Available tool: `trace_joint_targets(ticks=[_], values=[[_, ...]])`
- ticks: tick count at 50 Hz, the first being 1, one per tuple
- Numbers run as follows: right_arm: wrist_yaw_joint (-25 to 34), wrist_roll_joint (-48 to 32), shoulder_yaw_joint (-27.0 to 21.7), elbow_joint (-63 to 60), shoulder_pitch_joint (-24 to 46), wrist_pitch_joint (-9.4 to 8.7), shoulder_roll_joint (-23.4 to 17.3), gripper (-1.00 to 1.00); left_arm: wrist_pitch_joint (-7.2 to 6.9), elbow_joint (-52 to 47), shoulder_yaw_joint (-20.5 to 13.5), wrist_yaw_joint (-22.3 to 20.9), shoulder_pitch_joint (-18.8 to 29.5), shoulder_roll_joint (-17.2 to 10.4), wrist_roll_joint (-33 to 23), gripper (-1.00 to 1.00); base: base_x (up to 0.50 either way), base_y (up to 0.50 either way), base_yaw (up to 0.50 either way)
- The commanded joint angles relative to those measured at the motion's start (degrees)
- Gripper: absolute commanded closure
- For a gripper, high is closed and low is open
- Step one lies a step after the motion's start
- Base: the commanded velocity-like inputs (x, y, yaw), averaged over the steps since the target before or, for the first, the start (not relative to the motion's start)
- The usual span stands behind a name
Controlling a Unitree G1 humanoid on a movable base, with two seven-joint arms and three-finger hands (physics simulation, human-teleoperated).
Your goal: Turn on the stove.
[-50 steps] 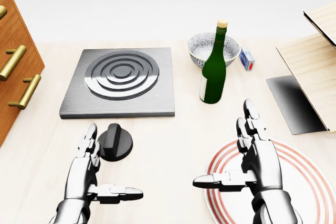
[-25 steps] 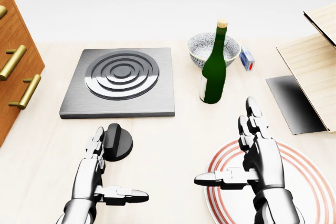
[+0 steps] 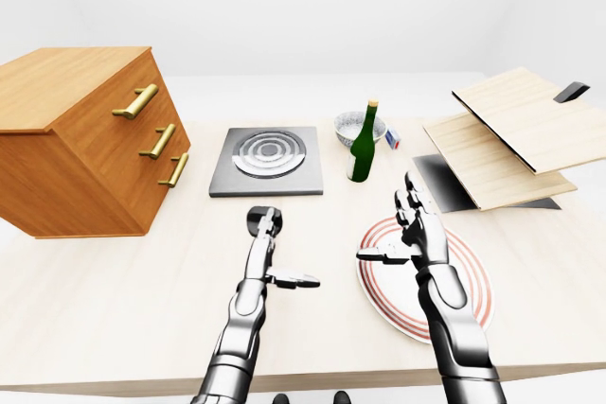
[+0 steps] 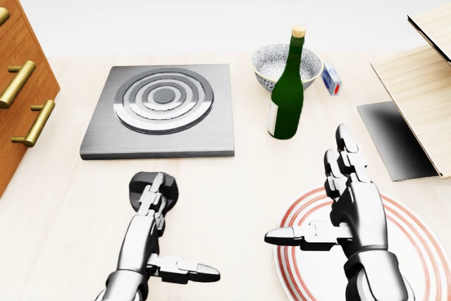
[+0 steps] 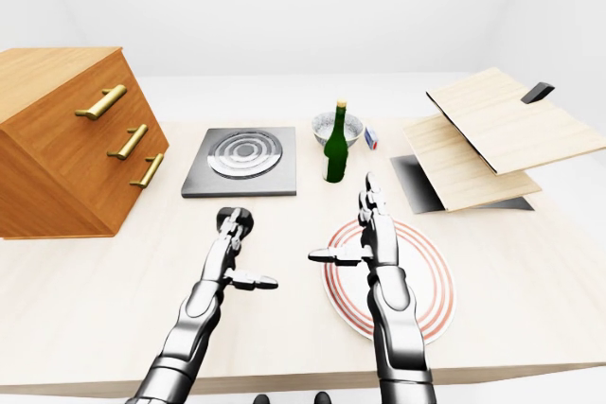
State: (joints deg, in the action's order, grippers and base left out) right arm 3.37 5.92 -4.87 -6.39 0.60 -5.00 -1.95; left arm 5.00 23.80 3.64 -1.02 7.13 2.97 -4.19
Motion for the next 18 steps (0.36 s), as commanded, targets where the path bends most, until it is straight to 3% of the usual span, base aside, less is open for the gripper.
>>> trace_joint_targets(ticks=[1,4,5,10,18], values=[[0.0,0.3,-0.1,-0.7,-0.2,0.00,0.0,-1.00,0.00,2.6,2.4,-2.8,-1.8,1.4,1.2,-1.00,0.00,0.00,0.00],[0.1,0.3,-0.1,-0.9,-0.3,0.00,0.0,-1.00,0.00,5.8,1.2,-1.9,1.1,1.2,1.2,-1.00,0.00,0.00,0.00],[0.1,0.4,-0.2,-1.1,-0.4,0.00,0.0,-1.00,0.00,7.2,-0.3,0.7,3.7,0.5,0.5,-1.00,0.00,0.00,0.00],[0.1,0.2,0.0,-1.2,-0.5,0.00,0.1,-1.00,0.00,7.5,-3.5,0.1,9.4,-1.3,4.2,-1.00,0.00,0.00,0.00],[0.3,0.0,0.4,-1.4,-1.0,0.00,0.2,-1.00,0.00,11.5,-5.9,4.9,15.8,-3.9,4.0,-1.00,0.00,0.00,0.00]])
